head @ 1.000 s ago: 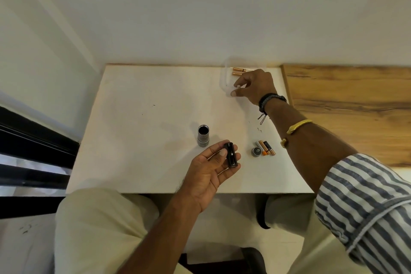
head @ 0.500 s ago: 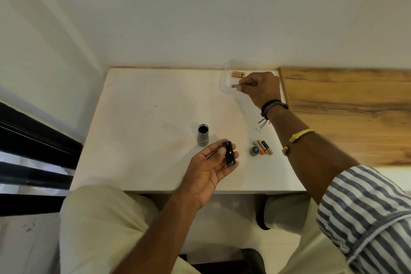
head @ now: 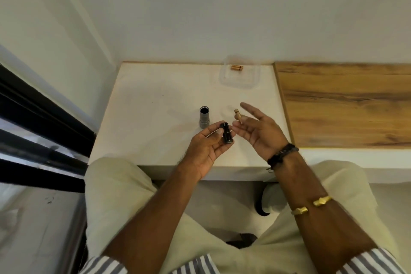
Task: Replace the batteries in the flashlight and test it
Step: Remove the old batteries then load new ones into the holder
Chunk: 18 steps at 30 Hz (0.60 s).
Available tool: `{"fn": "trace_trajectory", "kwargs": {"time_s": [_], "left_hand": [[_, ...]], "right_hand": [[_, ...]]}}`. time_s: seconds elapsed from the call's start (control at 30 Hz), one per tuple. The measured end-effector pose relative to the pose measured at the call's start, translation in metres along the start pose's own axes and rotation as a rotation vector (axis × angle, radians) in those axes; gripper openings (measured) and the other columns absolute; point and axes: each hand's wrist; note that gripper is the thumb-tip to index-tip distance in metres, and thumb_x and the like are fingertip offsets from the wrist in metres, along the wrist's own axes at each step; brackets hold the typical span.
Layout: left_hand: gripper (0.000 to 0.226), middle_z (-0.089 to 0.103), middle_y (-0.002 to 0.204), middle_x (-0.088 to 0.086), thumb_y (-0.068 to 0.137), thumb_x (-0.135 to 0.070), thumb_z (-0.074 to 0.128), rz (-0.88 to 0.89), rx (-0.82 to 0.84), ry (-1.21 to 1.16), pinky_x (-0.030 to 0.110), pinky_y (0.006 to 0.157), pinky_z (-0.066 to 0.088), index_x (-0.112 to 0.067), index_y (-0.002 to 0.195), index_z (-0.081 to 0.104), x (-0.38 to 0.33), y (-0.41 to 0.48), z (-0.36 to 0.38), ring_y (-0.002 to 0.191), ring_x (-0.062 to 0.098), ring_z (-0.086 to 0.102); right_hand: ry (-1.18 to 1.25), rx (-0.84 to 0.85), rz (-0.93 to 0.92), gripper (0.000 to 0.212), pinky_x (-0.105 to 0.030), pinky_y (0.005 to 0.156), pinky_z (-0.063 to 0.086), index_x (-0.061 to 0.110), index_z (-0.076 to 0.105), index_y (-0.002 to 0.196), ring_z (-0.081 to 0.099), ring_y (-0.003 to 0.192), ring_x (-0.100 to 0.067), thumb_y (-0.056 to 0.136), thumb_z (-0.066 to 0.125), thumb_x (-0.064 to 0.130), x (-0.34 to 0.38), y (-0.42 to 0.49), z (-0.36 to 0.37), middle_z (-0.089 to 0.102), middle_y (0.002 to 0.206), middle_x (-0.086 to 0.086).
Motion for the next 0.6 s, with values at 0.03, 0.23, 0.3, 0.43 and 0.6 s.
{"fn": "trace_trajectory", "kwargs": {"time_s": [0.03,0.23,0.3,0.43,0.6], "left_hand": [[0.025,0.072,0.115,0.018,0.097,-0.005,0.058,0.002,-0.006,0.022,0.037,0.085,0.059,-0.005,0.121,0.065,0.0,-0.001,0.0,0.108,0.031,0.07],[0.022,0.073,0.114,0.018,0.097,-0.008,0.059,0.006,-0.034,0.085,0.036,0.083,0.06,-0.006,0.119,0.066,-0.001,-0.008,-0.002,0.106,0.031,0.071],[0.022,0.073,0.114,0.017,0.097,-0.007,0.059,0.013,-0.042,0.095,0.036,0.083,0.06,-0.006,0.118,0.066,-0.001,-0.009,-0.002,0.106,0.032,0.071],[0.025,0.074,0.112,0.019,0.097,-0.007,0.06,0.02,-0.055,0.116,0.037,0.084,0.06,-0.004,0.121,0.064,0.0,-0.008,-0.001,0.104,0.032,0.072],[0.025,0.072,0.115,0.02,0.096,-0.007,0.06,0.039,-0.067,0.085,0.037,0.086,0.06,-0.005,0.121,0.064,0.001,-0.008,-0.002,0.105,0.031,0.072]], "right_hand": [[0.013,0.031,0.016,0.042,-0.035,0.084,0.061,0.01,0.061,0.134,0.073,0.093,-0.026,0.096,0.055,-0.006,-0.002,-0.007,-0.001,0.072,0.107,-0.016],[-0.184,-0.009,-0.139,0.031,-0.041,0.089,0.06,0.008,0.068,0.122,0.074,0.099,-0.032,0.095,0.059,-0.006,-0.003,-0.03,0.003,0.074,0.098,-0.014],[-0.346,-0.077,-0.278,0.026,-0.043,0.087,0.061,0.012,0.07,0.114,0.074,0.098,-0.032,0.091,0.07,0.002,-0.006,-0.036,0.006,0.077,0.096,-0.013],[-0.594,-0.119,-0.482,0.018,-0.042,0.083,0.062,0.009,0.074,0.104,0.076,0.089,-0.026,0.087,0.076,0.005,-0.013,-0.042,0.017,0.079,0.093,-0.01],[-0.993,-0.189,-0.67,0.01,-0.024,0.081,0.06,0.013,0.08,0.096,0.073,0.082,-0.01,0.086,0.079,0.013,-0.018,-0.045,0.021,0.077,0.087,0.004]]}}
Point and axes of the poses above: each hand's wrist, its own y-axis towards the middle knuckle, its own z-axis out of the palm, x = y × z
